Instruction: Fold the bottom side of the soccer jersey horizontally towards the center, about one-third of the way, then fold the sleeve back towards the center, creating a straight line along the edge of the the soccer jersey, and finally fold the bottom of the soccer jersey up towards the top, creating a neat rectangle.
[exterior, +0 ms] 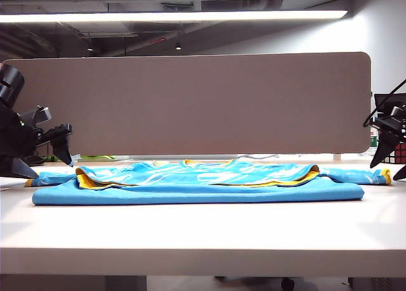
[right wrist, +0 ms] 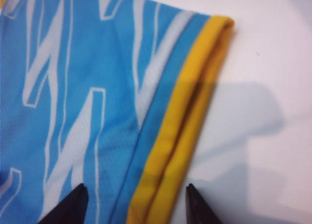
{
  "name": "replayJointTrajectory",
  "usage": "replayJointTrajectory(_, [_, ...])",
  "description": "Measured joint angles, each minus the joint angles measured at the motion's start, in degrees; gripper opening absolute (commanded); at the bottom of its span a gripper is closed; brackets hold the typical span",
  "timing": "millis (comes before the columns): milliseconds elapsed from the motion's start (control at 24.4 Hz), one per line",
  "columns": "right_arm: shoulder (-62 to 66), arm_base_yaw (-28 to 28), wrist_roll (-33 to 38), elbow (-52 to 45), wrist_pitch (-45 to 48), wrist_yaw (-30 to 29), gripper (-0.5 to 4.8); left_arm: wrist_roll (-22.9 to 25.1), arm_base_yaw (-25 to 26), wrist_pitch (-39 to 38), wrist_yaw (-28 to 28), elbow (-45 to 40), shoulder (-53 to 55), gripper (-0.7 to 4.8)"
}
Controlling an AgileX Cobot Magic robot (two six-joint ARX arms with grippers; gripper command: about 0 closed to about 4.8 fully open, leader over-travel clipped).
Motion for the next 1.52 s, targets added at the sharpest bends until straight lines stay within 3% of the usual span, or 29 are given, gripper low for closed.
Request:
replayJointTrajectory(41, [0.28,0.22,-0.07,0.07,0.66,-0.02,2.75,0.04,0.0,0.74,0.0,0.09,0.42,3.68])
replayJointTrajectory(123, [0.85,0.87,-0.11,0.15,1.75,-0.24,2.73,0.2,0.0,2.58,0.98,0.28,1.66,1.94])
replayJointTrajectory(287, [1.44,2.71,-0.11,0.37,3.08,-0.02,2.46,0.02,-0.52,4.55,3.34,0.5,3.26,1.58])
replayJointTrajectory(328, [1.53,3.21,-0.11,0.37,3.23,0.02,2.12,0.04,-0.98,4.57,3.54,0.7,3.39,1.27])
replayJointTrajectory(369, [1.57,3.63,-0.11,0.37,3.23,0.04,1.33,0.07,-1.31,4.7,3.72,0.81,3.5,0.69])
replayJointTrajectory(451, [1.77,4.72,-0.09,0.26,2.67,0.46,0.28,-0.04,-1.97,4.68,4.66,0.68,3.76,0.35])
replayJointTrajectory(533, [1.86,4.96,-0.09,0.07,2.47,0.83,-0.06,-0.07,-1.88,5.07,5.33,0.66,3.89,-0.05])
replayJointTrajectory(861, [0.87,5.07,-0.02,-0.31,3.02,2.01,-0.06,-0.24,-1.77,10.21,6.86,-0.15,3.91,-0.05])
replayJointTrajectory(1106, [-4.94,7.72,0.11,-0.59,4.09,-1.68,-0.06,-0.46,-4.59,14.67,10.88,0.11,-3.34,-0.05])
replayJointTrajectory(1352, [-6.84,16.37,0.11,-0.28,3.67,-5.38,-0.06,-0.04,-11.28,12.35,14.71,-0.04,-4.96,-0.05])
replayJointTrajectory(1475, [-6.8,25.57,-1.84,-0.31,0.0,-4.63,-0.05,5.51,-17.2,3.98,15.02,-0.02,-5.18,-0.05])
replayJointTrajectory(1516, [-6.8,28.33,-4.61,-0.33,-2.14,-2.89,0.51,9.73,-18.58,-0.7,14.99,-0.02,-5.18,0.76])
